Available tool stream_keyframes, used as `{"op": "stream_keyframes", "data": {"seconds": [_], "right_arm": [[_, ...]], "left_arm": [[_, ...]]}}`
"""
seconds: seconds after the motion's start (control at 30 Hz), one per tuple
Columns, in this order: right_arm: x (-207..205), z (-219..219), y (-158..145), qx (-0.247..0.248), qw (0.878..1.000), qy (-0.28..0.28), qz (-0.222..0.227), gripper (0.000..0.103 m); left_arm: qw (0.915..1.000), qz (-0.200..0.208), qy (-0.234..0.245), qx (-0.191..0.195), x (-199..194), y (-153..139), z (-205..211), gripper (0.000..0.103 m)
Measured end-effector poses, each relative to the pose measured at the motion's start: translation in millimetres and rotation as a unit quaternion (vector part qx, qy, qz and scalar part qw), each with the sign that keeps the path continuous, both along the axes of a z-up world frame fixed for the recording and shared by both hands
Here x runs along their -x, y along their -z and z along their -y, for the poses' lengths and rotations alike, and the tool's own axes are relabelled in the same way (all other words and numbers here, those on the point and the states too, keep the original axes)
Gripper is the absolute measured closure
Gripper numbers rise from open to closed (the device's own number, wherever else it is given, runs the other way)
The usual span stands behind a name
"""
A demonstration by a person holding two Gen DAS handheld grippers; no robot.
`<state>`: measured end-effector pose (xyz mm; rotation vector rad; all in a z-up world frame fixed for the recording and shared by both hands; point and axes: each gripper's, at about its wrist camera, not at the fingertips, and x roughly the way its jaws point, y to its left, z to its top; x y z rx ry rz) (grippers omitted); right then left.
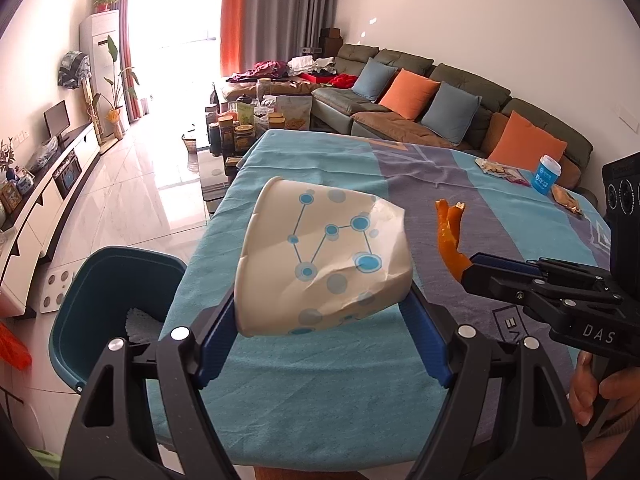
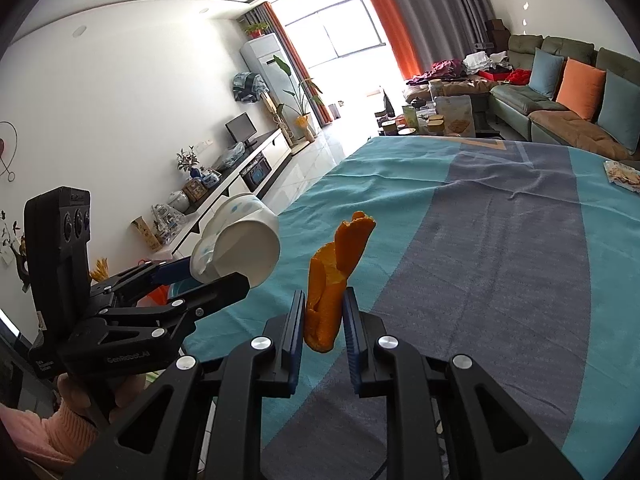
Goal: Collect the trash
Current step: 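Lift the paper cup and orange peel and carry them toward the teal bin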
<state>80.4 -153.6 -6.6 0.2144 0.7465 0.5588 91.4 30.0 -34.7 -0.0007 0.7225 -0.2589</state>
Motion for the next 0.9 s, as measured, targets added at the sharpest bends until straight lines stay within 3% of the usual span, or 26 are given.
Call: {"op": "stream_keyframes", "data": {"seconds": [0.9], "right_arm": [[-11.2, -41.0, -6.6, 0.012, 0.999, -0.043, 0.007, 0.086]], "left_arm": [[0.9993, 0.0, -0.037, 0.001, 1.5, 0.1, -28.7, 0.027]]}}
